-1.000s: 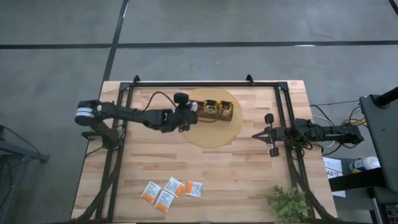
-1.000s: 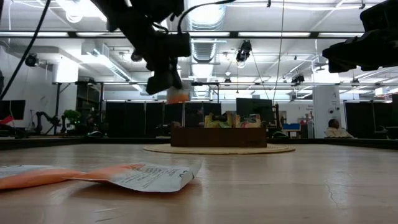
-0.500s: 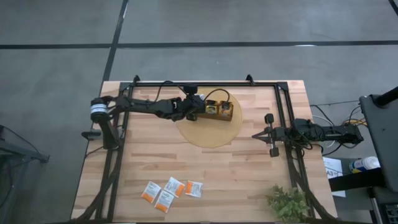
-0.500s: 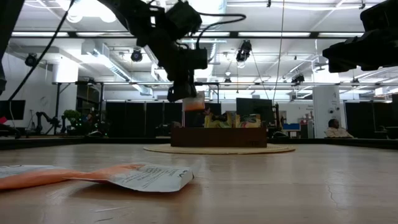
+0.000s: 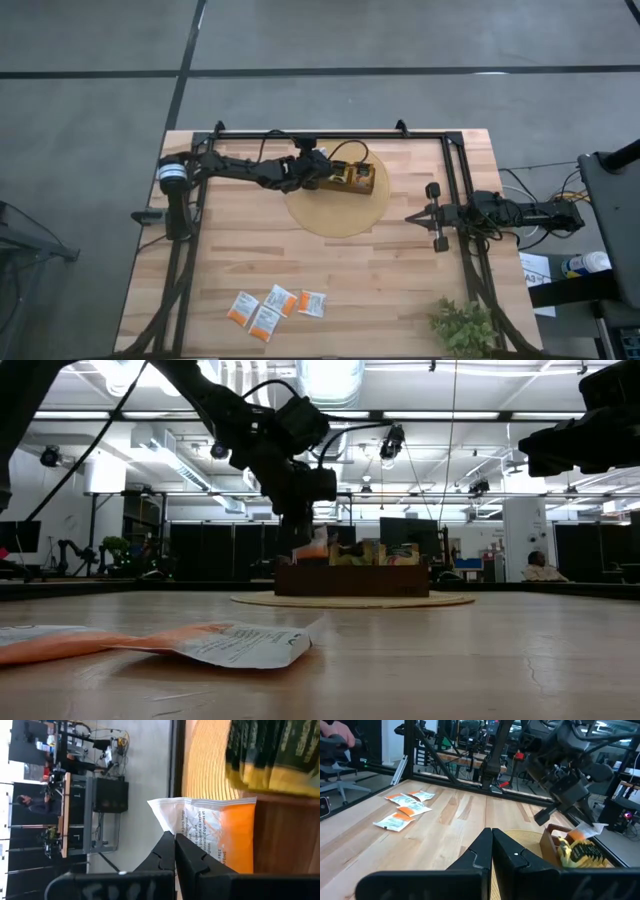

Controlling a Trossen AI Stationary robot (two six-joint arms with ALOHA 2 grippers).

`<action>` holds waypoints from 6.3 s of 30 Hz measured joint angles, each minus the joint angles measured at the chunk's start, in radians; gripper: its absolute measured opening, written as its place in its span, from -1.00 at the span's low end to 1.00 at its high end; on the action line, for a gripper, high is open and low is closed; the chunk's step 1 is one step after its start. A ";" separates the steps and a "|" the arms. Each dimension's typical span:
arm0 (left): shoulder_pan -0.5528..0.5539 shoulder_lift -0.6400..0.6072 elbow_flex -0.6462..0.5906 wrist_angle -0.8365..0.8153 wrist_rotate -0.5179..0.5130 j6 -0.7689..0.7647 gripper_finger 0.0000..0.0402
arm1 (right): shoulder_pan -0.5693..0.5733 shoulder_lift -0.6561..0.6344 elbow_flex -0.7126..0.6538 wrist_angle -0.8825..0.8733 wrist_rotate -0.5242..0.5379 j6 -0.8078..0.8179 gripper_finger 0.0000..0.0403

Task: Pick & Place Tea
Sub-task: Put the white tea bag into the left section of wooden organizer

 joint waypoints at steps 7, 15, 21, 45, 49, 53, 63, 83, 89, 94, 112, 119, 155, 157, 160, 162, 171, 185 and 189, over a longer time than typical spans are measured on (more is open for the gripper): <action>0.003 0.000 -0.017 0.003 0.017 0.014 -1.00 | 0.000 0.000 0.000 0.000 0.000 0.000 -0.96; 0.004 0.000 -0.017 0.015 0.033 0.034 -1.00 | 0.000 0.000 0.000 0.000 0.000 0.000 -0.96; 0.004 0.000 -0.017 0.014 0.044 0.102 -0.99 | 0.000 0.000 0.000 0.000 0.000 0.000 -0.96; 0.003 0.002 -0.017 0.005 0.025 0.099 -0.76 | 0.000 0.000 0.000 0.000 0.000 0.000 -0.96; 0.002 0.002 -0.017 0.005 0.027 0.091 -0.76 | 0.000 0.000 0.000 0.000 0.000 0.000 -0.96; -0.002 0.002 -0.017 0.005 -0.003 0.109 -0.76 | 0.000 0.000 0.000 0.000 0.000 0.000 -0.96; -0.101 -0.144 -0.016 -0.113 -0.133 0.008 -0.76 | 0.000 0.000 0.000 0.000 0.000 0.000 -0.96; -0.553 -0.485 -0.016 -0.828 -0.030 -0.817 -0.99 | 0.000 0.000 0.000 0.000 0.000 0.000 -0.96; -0.733 -0.527 -0.016 -0.944 0.093 -0.978 -1.00 | 0.000 0.000 0.000 0.000 0.000 0.000 -0.96; -0.903 -0.546 -0.016 -0.995 0.177 -0.975 -1.00 | 0.000 0.000 0.000 0.000 0.000 0.000 -0.96; -1.175 -0.541 -0.123 -0.936 0.514 -1.070 -0.95 | 0.000 0.000 0.000 0.000 0.000 0.000 -0.96; -1.181 -0.480 -0.146 -0.881 0.617 -1.111 -0.51 | 0.000 0.000 0.000 0.000 0.000 0.000 -0.96; -1.069 -0.232 -0.211 -0.719 0.595 -1.083 0.04 | 0.000 0.000 0.000 0.000 0.000 0.000 -0.96; -1.068 -0.233 -0.222 -0.712 0.593 -1.089 0.04 | 0.000 0.000 0.000 0.000 0.000 0.000 -0.96; -1.068 -0.232 -0.240 -0.697 0.593 -1.096 0.04 | 0.000 0.000 0.000 0.000 0.000 0.000 -0.96; -1.068 -0.232 -0.253 -0.684 0.593 -1.097 0.04 | 0.000 0.000 0.000 0.000 0.000 0.000 -0.96; -1.067 -0.234 -0.309 -0.588 0.593 -1.107 0.04 | 0.000 0.000 0.000 0.000 0.000 0.000 -0.96; -1.068 -0.233 -0.313 -0.574 0.661 -1.098 -0.70 | 0.000 0.000 0.000 0.000 0.000 0.000 -0.96; -1.067 -0.232 -0.314 -0.567 0.663 -1.086 -0.96 | 0.000 0.000 0.000 0.000 0.000 0.000 -0.96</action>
